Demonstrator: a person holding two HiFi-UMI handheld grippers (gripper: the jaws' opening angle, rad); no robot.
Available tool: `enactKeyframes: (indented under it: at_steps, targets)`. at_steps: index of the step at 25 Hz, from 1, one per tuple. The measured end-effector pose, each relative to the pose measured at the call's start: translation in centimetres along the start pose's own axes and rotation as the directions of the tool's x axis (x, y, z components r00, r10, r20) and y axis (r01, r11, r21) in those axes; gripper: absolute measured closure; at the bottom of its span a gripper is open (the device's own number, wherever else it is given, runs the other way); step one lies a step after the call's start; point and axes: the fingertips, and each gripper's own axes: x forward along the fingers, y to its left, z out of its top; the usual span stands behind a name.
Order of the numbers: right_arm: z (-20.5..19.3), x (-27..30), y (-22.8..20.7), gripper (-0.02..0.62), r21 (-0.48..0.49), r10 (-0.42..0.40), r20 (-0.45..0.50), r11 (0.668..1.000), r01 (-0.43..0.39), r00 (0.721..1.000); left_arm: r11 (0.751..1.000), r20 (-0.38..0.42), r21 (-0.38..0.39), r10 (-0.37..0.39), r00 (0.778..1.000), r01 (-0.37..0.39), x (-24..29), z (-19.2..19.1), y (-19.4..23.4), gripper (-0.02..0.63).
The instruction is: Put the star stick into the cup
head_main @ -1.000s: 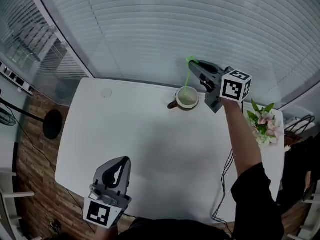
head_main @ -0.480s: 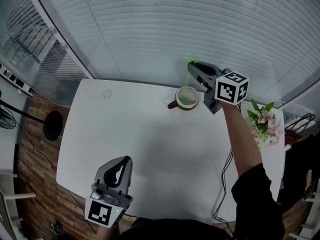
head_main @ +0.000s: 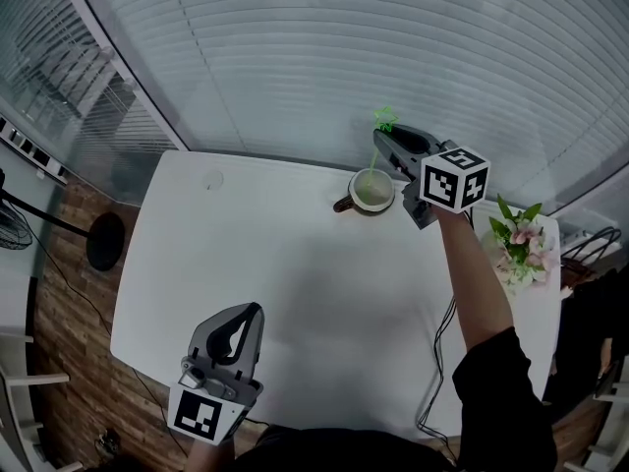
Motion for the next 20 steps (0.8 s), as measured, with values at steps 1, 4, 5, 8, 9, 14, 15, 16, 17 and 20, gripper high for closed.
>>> enactKeyframes:
  at_steps: [1, 4, 5, 8, 9, 14, 15, 16, 17, 20]
  targets:
    - [-0.06, 0.0, -0.06, 0.517, -0.009, -0.009, -0.006, 1.0, 0.009, 1.0, 1.0, 0.0, 0.0, 0.0, 1.0, 0.0, -0.01, -0.02, 0.01, 0.592]
    - [-0.05, -0.01, -0.12, 0.513, -0.012, -0.025, -0.013, 1.0, 0.025, 1.0, 1.0, -0.003, 0.001, 0.004, 1.0, -0.004, -0.09, -0.08, 0.07, 0.592]
    - [-0.07, -0.01, -0.1, 0.51, -0.011, -0.029, -0.015, 1.0, 0.028, 0.999, 1.0, -0.004, 0.001, 0.004, 1.0, -0.004, -0.15, -0.11, 0.07, 0.592]
    - [-0.15, -0.01, 0.16, 0.482, -0.014, -0.029, -0.019, 0.999, 0.029, 0.999, 1.0, -0.006, 0.004, 0.008, 1.0, -0.007, -0.17, -0.17, 0.11, 0.592]
    - [-0.14, -0.02, 0.22, 0.471, -0.017, -0.031, -0.02, 0.999, 0.031, 0.999, 1.0, -0.007, 0.006, 0.01, 1.0, -0.01, -0.13, -0.22, 0.15, 0.592]
    - [-0.18, -0.16, 0.32, 0.444, -0.052, -0.069, -0.035, 0.996, 0.067, 0.997, 1.0, -0.011, 0.006, 0.013, 1.0, -0.013, -0.09, -0.36, 0.3, 0.592]
    - [-0.2, -0.19, 0.36, 0.438, -0.056, -0.075, -0.04, 0.996, 0.072, 0.996, 1.0, -0.012, 0.007, 0.014, 1.0, -0.014, -0.09, -0.36, 0.31, 0.592]
    - [-0.2, -0.21, 0.4, 0.431, -0.06, -0.08, -0.043, 0.995, 0.077, 0.996, 1.0, -0.012, 0.007, 0.016, 1.0, -0.015, -0.09, -0.35, 0.33, 0.592]
    - [-0.19, -0.23, 0.44, 0.425, -0.064, -0.085, -0.046, 0.995, 0.082, 0.995, 1.0, -0.013, 0.008, 0.017, 1.0, -0.017, -0.08, -0.34, 0.37, 0.592]
    - [-0.11, -0.38, 0.49, 0.405, -0.07, -0.101, -0.048, 0.993, 0.098, 0.994, 1.0, -0.015, 0.01, 0.018, 1.0, -0.018, -0.06, -0.27, 0.48, 0.592]
